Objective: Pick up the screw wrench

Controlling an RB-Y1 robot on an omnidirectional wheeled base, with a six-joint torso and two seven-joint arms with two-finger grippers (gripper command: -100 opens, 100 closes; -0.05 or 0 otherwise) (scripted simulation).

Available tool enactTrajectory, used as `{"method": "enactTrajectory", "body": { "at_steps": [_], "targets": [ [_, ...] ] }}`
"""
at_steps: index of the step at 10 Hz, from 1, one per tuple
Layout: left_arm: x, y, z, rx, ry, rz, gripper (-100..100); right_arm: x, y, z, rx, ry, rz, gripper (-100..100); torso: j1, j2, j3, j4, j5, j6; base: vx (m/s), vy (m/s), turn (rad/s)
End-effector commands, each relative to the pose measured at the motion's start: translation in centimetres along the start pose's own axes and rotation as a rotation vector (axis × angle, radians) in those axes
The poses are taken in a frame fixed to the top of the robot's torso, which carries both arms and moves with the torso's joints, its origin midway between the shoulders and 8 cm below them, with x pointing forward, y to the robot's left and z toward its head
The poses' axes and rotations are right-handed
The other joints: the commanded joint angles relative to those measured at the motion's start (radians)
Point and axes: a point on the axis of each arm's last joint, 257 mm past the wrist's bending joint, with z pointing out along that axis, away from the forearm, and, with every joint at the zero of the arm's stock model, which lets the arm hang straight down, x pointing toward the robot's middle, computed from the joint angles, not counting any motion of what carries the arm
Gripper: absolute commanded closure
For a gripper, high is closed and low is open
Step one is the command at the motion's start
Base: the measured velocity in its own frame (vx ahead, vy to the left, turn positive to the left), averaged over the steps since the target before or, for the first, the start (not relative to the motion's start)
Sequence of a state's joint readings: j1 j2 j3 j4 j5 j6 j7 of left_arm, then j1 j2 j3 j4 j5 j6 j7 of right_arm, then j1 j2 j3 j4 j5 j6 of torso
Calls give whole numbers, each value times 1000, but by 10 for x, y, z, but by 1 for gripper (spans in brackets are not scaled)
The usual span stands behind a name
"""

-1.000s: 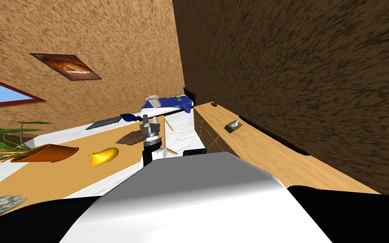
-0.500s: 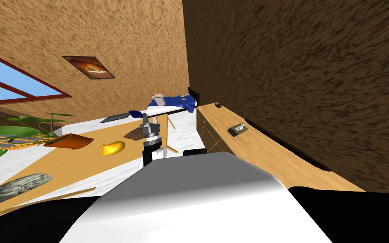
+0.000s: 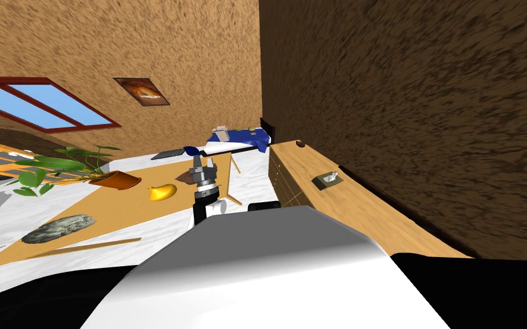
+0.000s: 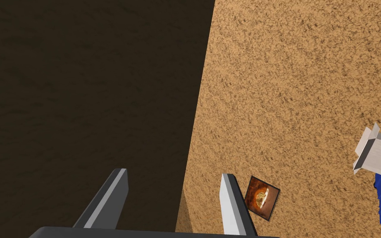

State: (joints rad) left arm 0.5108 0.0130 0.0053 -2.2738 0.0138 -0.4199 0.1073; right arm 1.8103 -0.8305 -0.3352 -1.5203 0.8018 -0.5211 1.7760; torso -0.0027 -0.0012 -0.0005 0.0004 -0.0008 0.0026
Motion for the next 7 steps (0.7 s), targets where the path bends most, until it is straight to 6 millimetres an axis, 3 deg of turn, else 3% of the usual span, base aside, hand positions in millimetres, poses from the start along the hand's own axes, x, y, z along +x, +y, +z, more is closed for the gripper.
{"method": "enactTrajectory", "body": {
  "at_steps": [1, 5, 6, 7],
  "targets": [
    [0, 0, 0, 0, 0, 0, 0, -1, 6, 1, -22, -13, -57, -100, 0, 0, 0, 0, 0, 0, -2, -34, 120],
    [0, 0, 0, 0, 0, 0, 0, -11, 11, 6, -39, -45, -128, -100, 0, 4, 2, 1, 0, 0, -30, -39, 87],
    [0, 0, 0, 0, 0, 0, 0, -12, 11, 7, -39, -47, -133, 0, 1, 3, 2, 1, 0, 0, 0, 0, 0],
    [0, 0, 0, 0, 0, 0, 0, -14, 12, 16, -40, -46, -127, -100, 3, 2, 1, 1, 1, 0, -10, -4, 37]
  ]
}}
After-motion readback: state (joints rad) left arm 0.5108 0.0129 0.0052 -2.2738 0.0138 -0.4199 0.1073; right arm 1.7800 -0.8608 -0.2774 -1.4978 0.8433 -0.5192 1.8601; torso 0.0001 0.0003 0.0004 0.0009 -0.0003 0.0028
